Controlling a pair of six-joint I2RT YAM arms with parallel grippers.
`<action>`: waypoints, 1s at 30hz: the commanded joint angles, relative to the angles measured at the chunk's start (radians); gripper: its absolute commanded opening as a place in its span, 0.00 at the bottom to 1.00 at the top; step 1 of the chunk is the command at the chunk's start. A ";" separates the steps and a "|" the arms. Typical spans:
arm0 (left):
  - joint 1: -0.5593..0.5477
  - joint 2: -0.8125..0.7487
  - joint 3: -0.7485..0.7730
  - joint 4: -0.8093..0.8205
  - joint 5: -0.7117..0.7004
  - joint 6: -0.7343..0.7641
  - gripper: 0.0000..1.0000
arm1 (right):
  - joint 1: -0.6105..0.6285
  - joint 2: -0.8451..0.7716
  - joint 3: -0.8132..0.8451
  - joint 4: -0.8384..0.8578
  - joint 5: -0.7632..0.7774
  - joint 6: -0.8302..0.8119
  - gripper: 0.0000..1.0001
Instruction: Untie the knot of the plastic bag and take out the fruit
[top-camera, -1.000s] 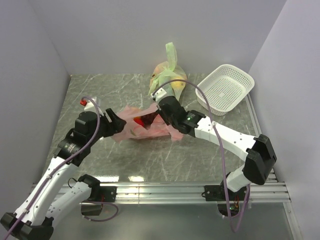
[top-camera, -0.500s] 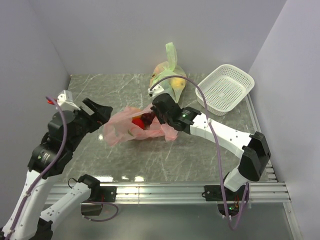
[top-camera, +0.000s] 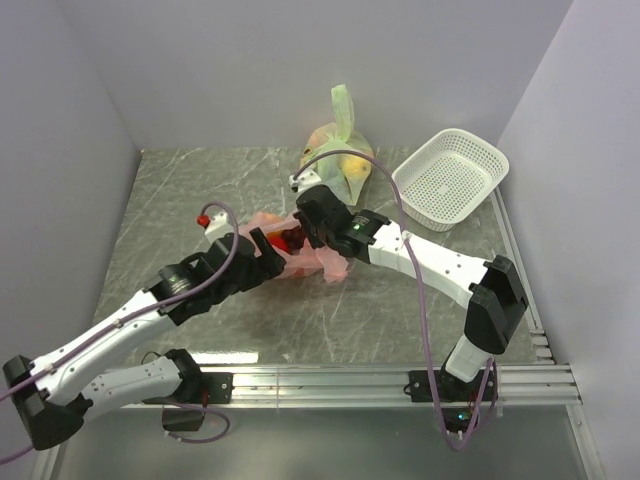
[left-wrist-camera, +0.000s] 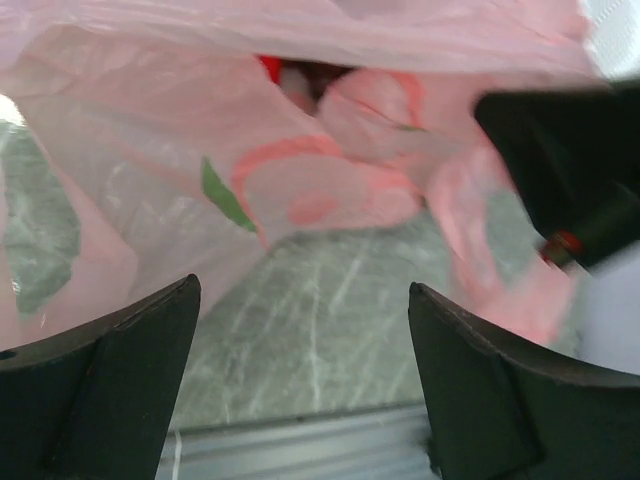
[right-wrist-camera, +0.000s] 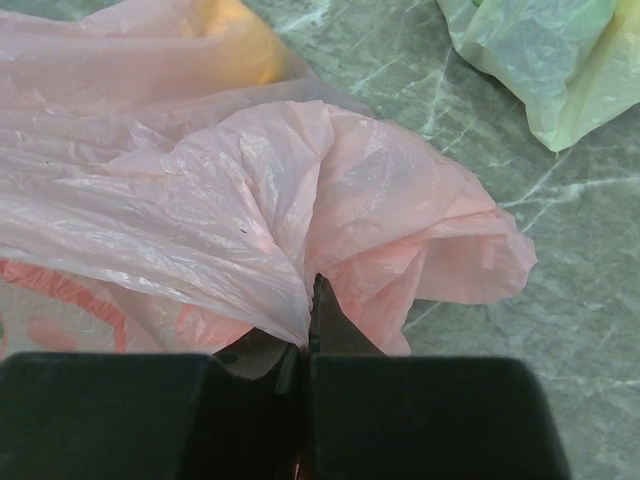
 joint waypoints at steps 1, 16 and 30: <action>-0.007 0.011 -0.043 0.075 -0.166 -0.071 0.91 | 0.019 -0.017 0.031 0.015 -0.009 0.016 0.00; 0.026 0.167 -0.128 0.287 -0.318 -0.163 0.97 | 0.071 -0.123 -0.098 0.053 -0.033 0.039 0.00; 0.055 0.178 -0.260 0.425 -0.246 -0.069 0.14 | -0.047 -0.175 -0.192 0.113 -0.053 0.028 0.00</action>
